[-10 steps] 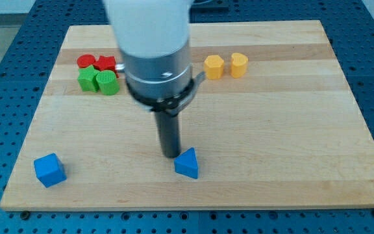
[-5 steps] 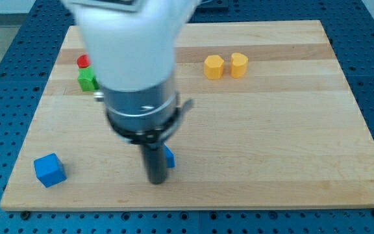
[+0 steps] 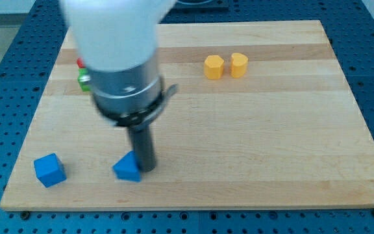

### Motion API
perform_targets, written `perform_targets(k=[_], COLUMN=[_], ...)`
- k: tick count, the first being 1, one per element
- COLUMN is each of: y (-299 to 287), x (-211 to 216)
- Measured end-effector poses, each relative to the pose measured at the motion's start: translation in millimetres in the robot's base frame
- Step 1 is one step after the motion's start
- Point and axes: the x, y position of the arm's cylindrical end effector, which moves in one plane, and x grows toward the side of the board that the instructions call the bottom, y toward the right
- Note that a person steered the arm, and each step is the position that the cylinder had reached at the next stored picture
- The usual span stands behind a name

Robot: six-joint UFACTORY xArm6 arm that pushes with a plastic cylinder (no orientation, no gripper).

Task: Slide the blue traingle closer to blue cube

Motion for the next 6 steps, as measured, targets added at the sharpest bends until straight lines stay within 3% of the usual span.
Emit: perform_targets(k=[2,5,6], y=[14.5,-84.0,-59.9], x=[6.4,14.0,14.8])
